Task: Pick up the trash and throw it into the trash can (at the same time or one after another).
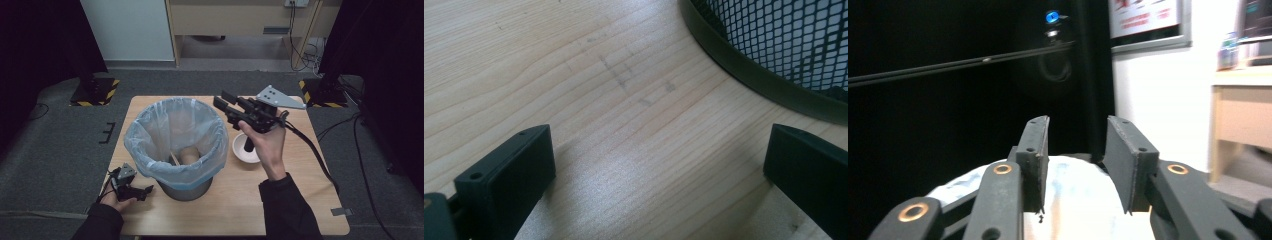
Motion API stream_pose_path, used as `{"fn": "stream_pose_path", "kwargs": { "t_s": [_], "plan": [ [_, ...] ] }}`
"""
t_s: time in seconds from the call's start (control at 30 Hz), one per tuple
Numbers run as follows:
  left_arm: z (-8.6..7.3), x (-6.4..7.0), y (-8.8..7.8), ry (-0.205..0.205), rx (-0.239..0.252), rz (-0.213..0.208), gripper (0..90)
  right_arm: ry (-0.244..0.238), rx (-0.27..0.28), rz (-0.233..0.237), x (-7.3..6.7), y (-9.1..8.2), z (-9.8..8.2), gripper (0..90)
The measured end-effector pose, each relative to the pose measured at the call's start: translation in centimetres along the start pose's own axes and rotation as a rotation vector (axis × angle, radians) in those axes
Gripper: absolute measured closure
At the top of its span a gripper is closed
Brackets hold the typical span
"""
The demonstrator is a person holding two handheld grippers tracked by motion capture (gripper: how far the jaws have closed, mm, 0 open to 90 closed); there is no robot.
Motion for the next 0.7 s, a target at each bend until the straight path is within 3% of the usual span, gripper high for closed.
{"fn": "stream_pose_path", "kwargs": {
  "t_s": [0.07,0.1,0.13,0.3,0.33,0.4,0.5,0.53,0.7],
  "plan": [
    [0.0,0.0,0.0,0.000,0.000,0.000,0.0,-0.004,0.001,-0.037,1.3,-0.7,-0.1,56.6],
    [0.0,0.0,0.0,0.000,0.000,0.000,0.0,-0.004,0.001,-0.037,1.3,-0.7,-0.1,56.6],
    [0.0,0.0,0.0,0.000,0.000,0.000,0.0,-0.003,-0.002,-0.076,2.6,-1.5,-0.4,54.4],
    [0.0,0.0,0.0,0.000,0.000,0.000,0.0,0.002,-0.017,-0.141,5.5,-2.8,-1.6,49.3],
    [0.0,0.0,0.0,0.000,0.000,0.000,0.0,0.002,-0.017,-0.141,5.5,-2.8,-1.6,49.3],
    [0.0,0.0,0.0,0.000,0.000,0.000,0.0,0.001,-0.043,-0.180,7.2,-3.4,-2.9,47.8],
    [0.0,0.0,0.0,0.000,0.000,0.000,0.0,-0.005,-0.068,-0.213,8.3,-3.7,-3.8,46.4],
    [0.0,0.0,0.0,0.000,0.000,0.000,0.0,-0.012,-0.088,-0.244,9.4,-4.0,-5.0,44.8],
    [0.0,0.0,0.0,0.000,0.000,0.001,0.0,0.012,-0.148,-0.304,11.8,-4.2,-8.2,40.9]
  ]
}}
Point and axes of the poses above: each handheld gripper's, and its own axes: y roughly forward along the jaws, z roughly out of its top, x roughly to its right, the point moved 2 cm from there along y, roughly forward along the jaws, and after that the axes turned 12 degrees about -z, right-handed, at the moved point
